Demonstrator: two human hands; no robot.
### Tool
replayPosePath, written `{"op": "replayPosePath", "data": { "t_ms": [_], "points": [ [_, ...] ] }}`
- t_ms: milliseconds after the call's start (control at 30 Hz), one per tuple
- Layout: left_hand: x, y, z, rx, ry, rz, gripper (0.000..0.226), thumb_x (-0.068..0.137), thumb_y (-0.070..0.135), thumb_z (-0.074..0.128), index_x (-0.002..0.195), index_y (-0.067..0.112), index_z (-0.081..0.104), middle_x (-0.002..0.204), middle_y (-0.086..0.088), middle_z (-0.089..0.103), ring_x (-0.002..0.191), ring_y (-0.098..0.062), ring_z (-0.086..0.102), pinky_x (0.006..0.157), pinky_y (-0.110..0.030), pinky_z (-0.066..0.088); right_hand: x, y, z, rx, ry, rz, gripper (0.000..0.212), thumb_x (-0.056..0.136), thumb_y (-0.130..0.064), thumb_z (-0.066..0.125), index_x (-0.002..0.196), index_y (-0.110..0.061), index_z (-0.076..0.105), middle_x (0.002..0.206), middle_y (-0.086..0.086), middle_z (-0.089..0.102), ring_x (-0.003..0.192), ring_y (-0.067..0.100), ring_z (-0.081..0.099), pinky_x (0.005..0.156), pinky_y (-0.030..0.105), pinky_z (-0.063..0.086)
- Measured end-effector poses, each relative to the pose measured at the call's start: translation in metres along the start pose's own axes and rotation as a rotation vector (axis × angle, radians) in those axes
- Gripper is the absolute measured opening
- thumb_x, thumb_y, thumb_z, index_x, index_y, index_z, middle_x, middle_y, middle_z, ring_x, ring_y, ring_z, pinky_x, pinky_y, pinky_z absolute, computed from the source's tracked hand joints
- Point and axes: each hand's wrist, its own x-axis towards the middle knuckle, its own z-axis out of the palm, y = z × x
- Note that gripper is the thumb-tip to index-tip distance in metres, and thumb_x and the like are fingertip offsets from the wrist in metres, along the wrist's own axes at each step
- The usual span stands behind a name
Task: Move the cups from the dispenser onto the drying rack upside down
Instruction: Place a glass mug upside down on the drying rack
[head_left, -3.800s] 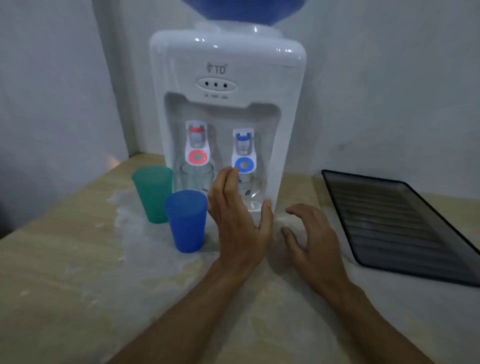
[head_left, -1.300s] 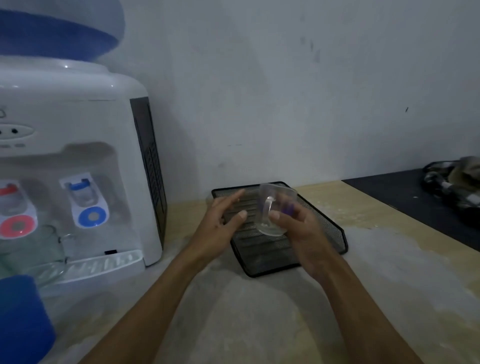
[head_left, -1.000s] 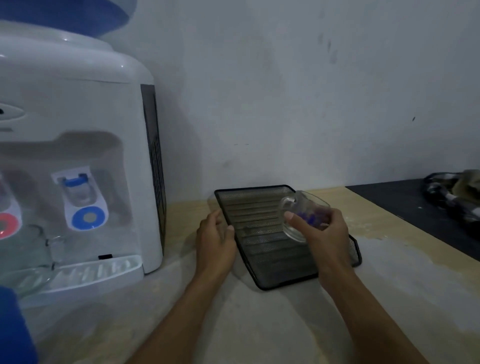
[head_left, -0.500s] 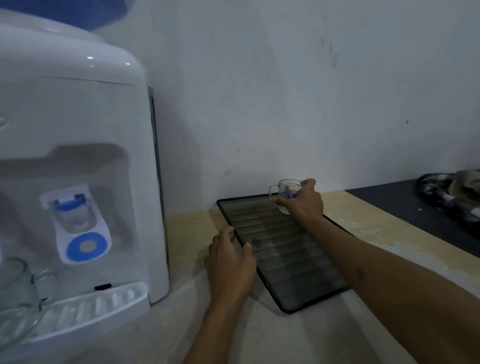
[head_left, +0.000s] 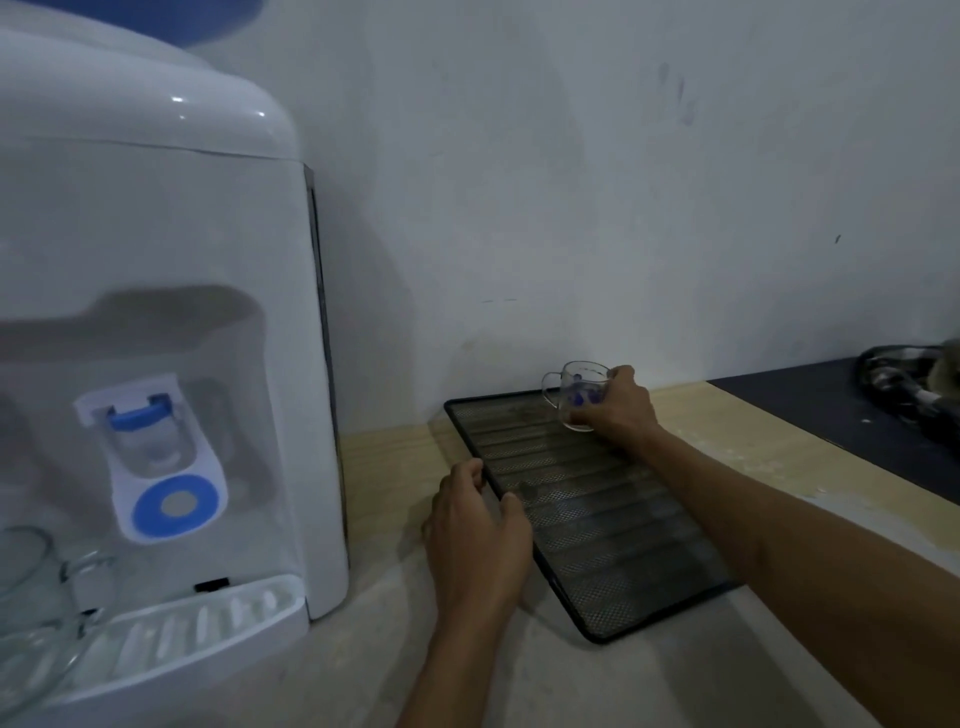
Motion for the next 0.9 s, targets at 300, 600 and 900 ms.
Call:
{"op": "replayPosePath", "data": {
  "t_ms": [300, 600, 900],
  "points": [
    [-0.001, 0.004, -0.001, 0.002, 0.000, -0.002, 0.044, 0.091, 0.025, 0.064, 0.133, 0.030, 0.056, 0.126, 0.015, 0.061, 0.118, -0.008, 0.056, 0.111, -0.044, 0.044, -0.004, 0.006, 0.003, 0.096, 0.035, -0.015, 0.085, 0.054, -0.039, 0.101, 0.109, -0.018, 0.040, 0.102, 0.004, 0.059, 0.088, 0.022, 0.058, 0.059, 0.023, 0.042],
    [-0.001, 0.004, -0.002, -0.006, -0.008, 0.001, 0.037, 0.089, 0.026, 0.066, 0.123, 0.036, 0.054, 0.118, 0.020, 0.058, 0.115, -0.006, 0.056, 0.109, -0.045, 0.046, -0.021, 0.000, 0.000, 0.115, 0.004, -0.020, 0.092, 0.060, -0.037, 0.099, 0.126, -0.014, 0.040, 0.120, 0.012, 0.062, 0.103, 0.029, 0.062, 0.087, 0.038, 0.057],
    [-0.003, 0.008, -0.005, -0.005, -0.001, 0.016, 0.033, 0.088, 0.023, 0.067, 0.115, 0.036, 0.054, 0.114, 0.017, 0.059, 0.112, -0.009, 0.059, 0.106, -0.044, 0.047, -0.061, -0.003, -0.006, 0.014, 0.082, -0.055, 0.091, 0.075, -0.045, 0.087, 0.143, 0.000, 0.045, 0.141, 0.020, 0.051, 0.131, 0.037, 0.046, 0.102, 0.043, 0.046]
  ]
}}
